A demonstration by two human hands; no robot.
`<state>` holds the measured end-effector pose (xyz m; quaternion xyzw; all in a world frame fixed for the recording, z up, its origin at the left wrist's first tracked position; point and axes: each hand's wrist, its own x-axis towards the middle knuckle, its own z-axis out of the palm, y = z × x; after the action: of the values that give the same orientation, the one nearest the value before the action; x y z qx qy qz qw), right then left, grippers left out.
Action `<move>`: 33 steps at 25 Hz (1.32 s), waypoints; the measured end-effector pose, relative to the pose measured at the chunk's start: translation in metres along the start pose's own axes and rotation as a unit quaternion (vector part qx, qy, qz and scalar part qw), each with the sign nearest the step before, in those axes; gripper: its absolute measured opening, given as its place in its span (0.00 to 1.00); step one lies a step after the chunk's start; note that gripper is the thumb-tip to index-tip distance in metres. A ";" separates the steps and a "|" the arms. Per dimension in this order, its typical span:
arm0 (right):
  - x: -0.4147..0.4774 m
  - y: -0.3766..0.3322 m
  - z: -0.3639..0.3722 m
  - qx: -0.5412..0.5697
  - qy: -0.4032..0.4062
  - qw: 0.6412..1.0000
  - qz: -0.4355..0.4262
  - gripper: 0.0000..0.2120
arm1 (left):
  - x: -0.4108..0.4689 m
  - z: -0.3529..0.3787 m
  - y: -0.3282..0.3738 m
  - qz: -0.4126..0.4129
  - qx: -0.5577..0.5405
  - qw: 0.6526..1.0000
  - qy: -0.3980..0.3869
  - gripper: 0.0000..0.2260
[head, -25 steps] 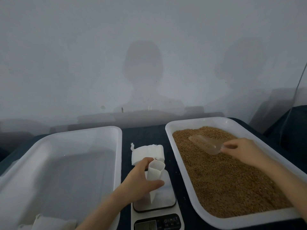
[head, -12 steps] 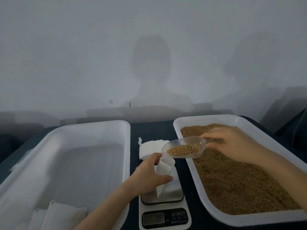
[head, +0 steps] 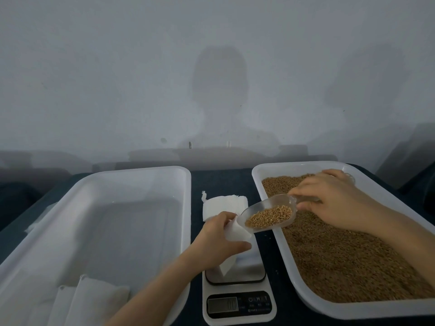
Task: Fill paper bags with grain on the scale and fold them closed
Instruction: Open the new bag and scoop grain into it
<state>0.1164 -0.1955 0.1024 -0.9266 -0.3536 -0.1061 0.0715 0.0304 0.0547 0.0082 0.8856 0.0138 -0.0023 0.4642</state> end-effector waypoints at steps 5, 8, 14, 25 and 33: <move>0.004 -0.012 -0.004 -0.020 -0.022 0.999 -0.020 0.14 | -0.001 0.000 0.003 0.018 0.013 1.000 -0.013 0.27; 0.007 -0.020 -0.009 -0.038 -0.029 0.998 -0.034 0.14 | -0.001 0.000 0.004 0.016 0.016 1.000 -0.017 0.23; 0.012 -0.032 -0.017 -0.078 -0.039 0.995 -0.045 0.15 | -0.002 0.000 0.007 0.020 -0.003 0.999 -0.026 0.18; 0.020 -0.049 -0.030 -0.162 -0.053 0.983 -0.070 0.13 | -0.003 0.000 0.007 0.016 -0.016 1.000 -0.017 0.17; 0.021 -0.082 -0.042 -0.284 0.021 0.947 -0.150 0.09 | -0.003 -0.001 0.007 0.010 0.003 1.000 0.013 0.18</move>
<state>0.0704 -0.1296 0.1529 -0.8426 -0.4417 -0.2309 -0.2041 0.0280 0.0514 0.0139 0.8869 0.0113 0.0136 0.4616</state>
